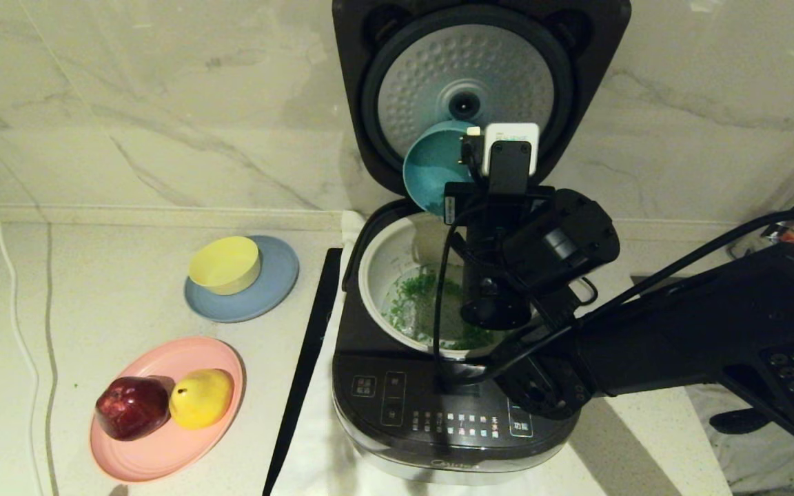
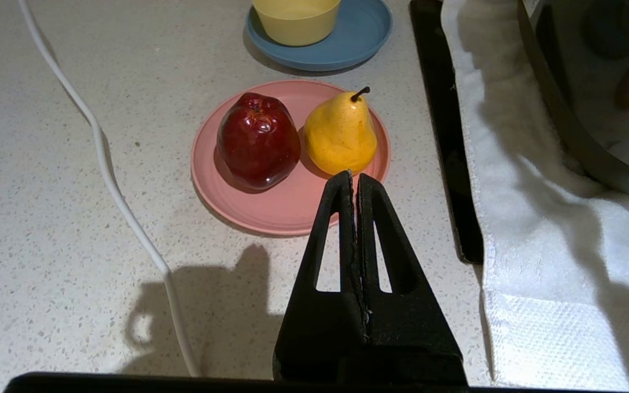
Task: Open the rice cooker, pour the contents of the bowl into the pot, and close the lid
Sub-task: Pour the water from the bowl into the rice cooker
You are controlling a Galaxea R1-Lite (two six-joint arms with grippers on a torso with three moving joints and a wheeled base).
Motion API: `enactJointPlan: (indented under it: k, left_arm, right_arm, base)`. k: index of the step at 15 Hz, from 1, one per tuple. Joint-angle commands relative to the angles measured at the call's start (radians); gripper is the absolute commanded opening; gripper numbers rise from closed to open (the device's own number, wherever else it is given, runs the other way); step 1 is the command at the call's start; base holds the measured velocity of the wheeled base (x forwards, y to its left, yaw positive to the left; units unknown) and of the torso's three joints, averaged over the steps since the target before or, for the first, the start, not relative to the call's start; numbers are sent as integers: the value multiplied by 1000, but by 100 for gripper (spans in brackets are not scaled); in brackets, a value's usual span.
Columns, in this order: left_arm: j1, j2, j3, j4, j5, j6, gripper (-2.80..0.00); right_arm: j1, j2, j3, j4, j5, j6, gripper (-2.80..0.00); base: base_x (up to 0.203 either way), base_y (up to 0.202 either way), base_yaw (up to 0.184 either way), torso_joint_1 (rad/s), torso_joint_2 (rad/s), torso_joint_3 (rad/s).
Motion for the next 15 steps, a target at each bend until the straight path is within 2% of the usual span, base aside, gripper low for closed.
enactJointPlan:
  k: [1,15]
  left_arm:
    - [0,0,8,-1,-3,0,-280]
    - [0,0,8,-1,-2,0,-280]
  right_arm:
    - [2,-9,10,-6,-2,2,-280]
    - [54,-97,127,-6,-2,35,-280]
  base:
    - [0,0,0,0,0,0]
    - [0,0,0,0,0,0]
